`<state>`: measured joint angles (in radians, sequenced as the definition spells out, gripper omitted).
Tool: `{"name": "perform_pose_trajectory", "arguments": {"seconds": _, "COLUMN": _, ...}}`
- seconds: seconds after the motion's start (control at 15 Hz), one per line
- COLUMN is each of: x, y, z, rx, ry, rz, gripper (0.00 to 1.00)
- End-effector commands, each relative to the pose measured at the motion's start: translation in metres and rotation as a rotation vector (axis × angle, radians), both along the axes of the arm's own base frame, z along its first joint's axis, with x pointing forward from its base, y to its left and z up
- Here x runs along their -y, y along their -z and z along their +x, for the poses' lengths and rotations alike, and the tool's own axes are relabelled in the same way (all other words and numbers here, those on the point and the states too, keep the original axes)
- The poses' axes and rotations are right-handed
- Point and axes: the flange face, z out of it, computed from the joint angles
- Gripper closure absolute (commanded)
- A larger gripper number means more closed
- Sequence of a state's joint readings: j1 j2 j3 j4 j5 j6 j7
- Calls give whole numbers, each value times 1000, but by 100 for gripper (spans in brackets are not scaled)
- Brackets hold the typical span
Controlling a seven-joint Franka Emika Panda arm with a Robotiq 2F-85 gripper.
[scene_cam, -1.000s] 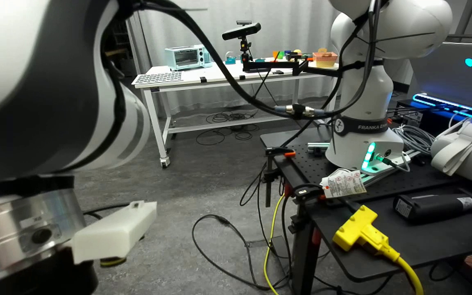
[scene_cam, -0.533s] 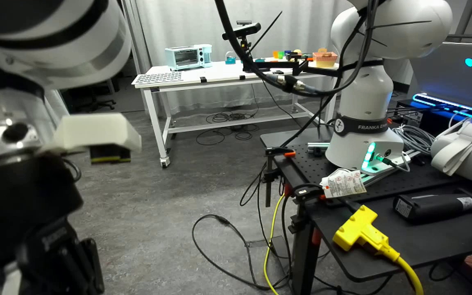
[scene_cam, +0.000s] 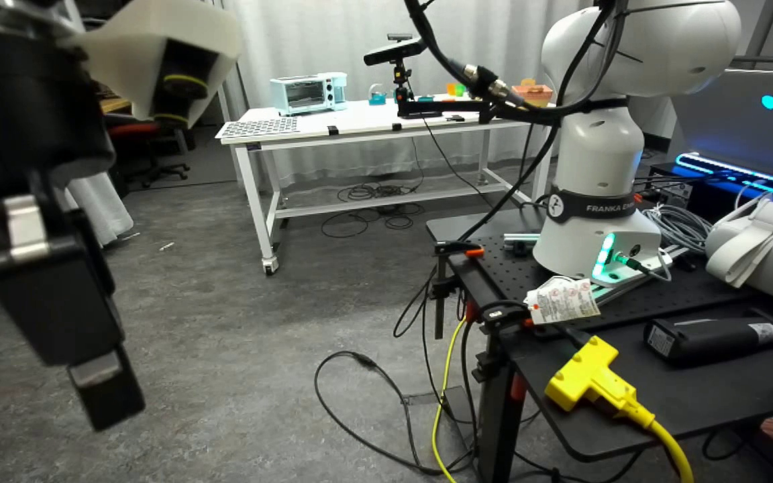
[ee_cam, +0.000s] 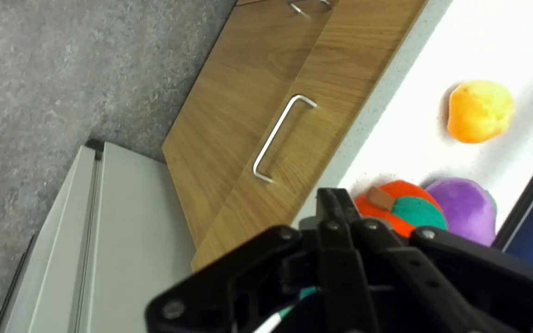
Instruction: Close the right drawer
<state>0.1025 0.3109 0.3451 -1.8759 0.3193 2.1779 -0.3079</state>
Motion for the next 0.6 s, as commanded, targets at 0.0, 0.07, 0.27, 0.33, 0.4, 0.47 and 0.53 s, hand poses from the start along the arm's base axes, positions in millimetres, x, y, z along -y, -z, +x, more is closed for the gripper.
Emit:
{"name": "perform_pose_trajectory", "arguments": {"seconds": 0.0, "x": 6, "y": -21, "z": -12, "rx": 155, "ry": -35, "rz": 38, "gripper": 100}}
{"name": "perform_pose_trajectory", "arguments": {"seconds": 0.07, "x": 6, "y": -24, "z": -12, "rx": 183, "ry": -36, "rz": 54, "gripper": 100}}
{"name": "perform_pose_trajectory", "arguments": {"seconds": 0.27, "x": 6, "y": -26, "z": -15, "rx": 236, "ry": -44, "rz": 89, "gripper": 74}}
{"name": "perform_pose_trajectory", "arguments": {"seconds": 0.33, "x": 6, "y": -25, "z": -16, "rx": 247, "ry": -48, "rz": 99, "gripper": 73}}
{"name": "perform_pose_trajectory", "arguments": {"seconds": 0.4, "x": 6, "y": -24, "z": -18, "rx": 250, "ry": -53, "rz": 110, "gripper": 66}}
{"name": "perform_pose_trajectory", "arguments": {"seconds": 0.47, "x": 6, "y": -23, "z": -19, "rx": 252, "ry": -56, "rz": 121, "gripper": 59}}
{"name": "perform_pose_trajectory", "arguments": {"seconds": 0.53, "x": 6, "y": -22, "z": -20, "rx": 254, "ry": -59, "rz": 129, "gripper": 50}}
